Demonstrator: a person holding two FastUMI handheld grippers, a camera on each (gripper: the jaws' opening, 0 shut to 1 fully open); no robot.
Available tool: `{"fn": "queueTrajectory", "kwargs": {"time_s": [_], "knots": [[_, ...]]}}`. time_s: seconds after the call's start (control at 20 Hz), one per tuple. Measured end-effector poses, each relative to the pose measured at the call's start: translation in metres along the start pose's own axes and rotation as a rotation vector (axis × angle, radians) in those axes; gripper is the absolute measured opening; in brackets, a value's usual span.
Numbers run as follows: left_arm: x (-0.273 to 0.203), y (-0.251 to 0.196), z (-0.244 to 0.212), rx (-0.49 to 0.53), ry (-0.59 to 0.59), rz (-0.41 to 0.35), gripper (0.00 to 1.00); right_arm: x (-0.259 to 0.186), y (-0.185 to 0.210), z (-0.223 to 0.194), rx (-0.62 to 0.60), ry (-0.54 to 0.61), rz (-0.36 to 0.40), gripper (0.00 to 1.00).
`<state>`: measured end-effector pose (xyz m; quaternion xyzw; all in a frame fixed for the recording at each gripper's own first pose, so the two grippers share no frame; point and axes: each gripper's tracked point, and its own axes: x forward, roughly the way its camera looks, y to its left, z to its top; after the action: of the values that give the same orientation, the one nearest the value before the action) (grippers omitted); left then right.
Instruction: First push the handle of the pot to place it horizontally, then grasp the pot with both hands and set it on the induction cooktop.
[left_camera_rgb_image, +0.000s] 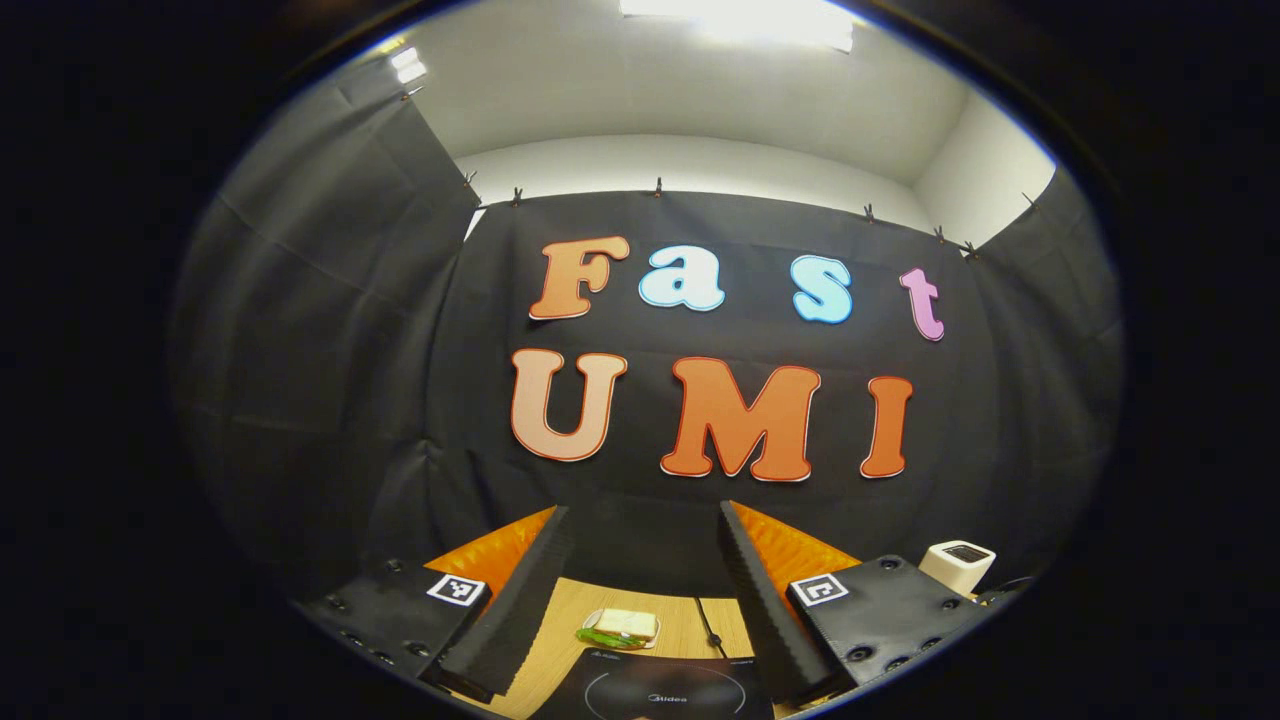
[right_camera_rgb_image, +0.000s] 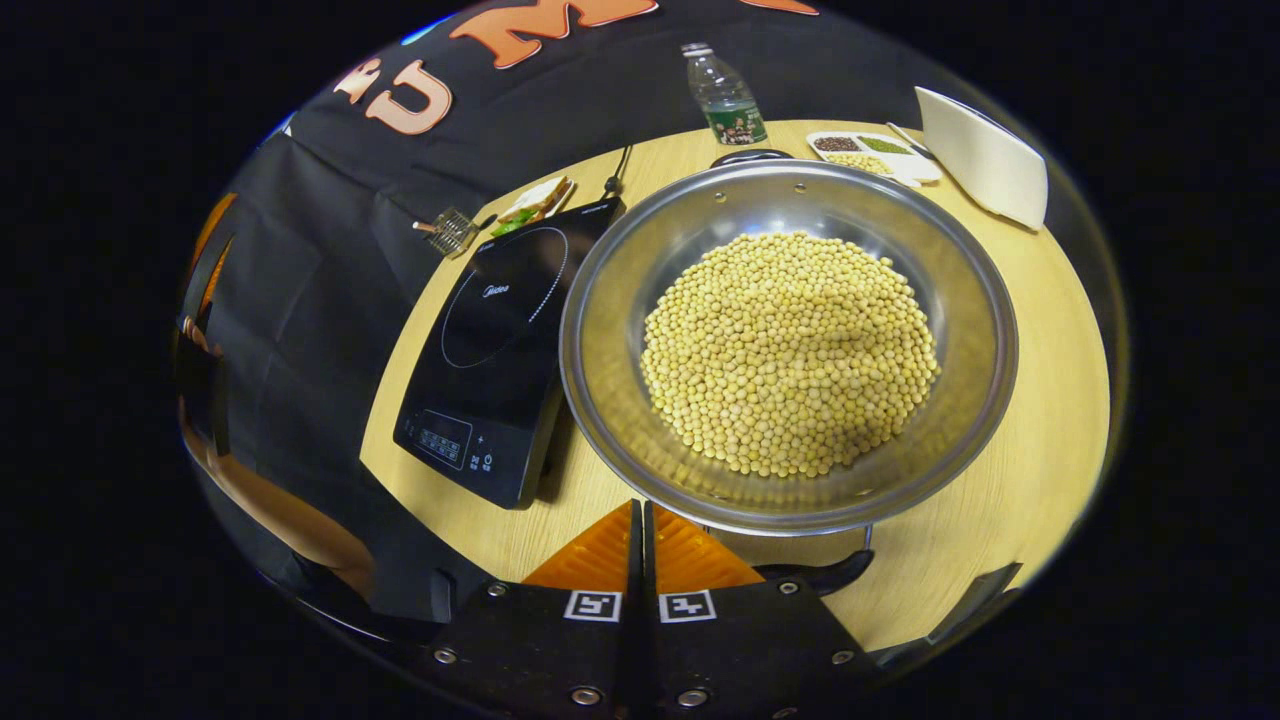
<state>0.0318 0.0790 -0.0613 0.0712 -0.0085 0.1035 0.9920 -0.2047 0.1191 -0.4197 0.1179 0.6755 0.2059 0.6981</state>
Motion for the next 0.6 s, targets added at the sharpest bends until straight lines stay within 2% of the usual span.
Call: {"fn": "queueTrajectory", "kwargs": {"time_s": [0.35, 0.45, 0.6], "knots": [[0.007, -0.012, -0.012, -0.005, 0.028, -0.03, 0.94, 0.001, -0.05, -0.009, 0.009, -0.001, -0.157, 0.0], [0.009, -0.015, -0.018, -0.004, 0.041, -0.035, 0.94, -0.001, -0.06, -0.007, 0.039, -0.008, -0.173, 0.0], [0.01, -0.025, -0.035, 0.007, 0.093, -0.067, 0.94, -0.003, -0.08, 0.003, 0.05, -0.044, -0.252, 0.0]]}}
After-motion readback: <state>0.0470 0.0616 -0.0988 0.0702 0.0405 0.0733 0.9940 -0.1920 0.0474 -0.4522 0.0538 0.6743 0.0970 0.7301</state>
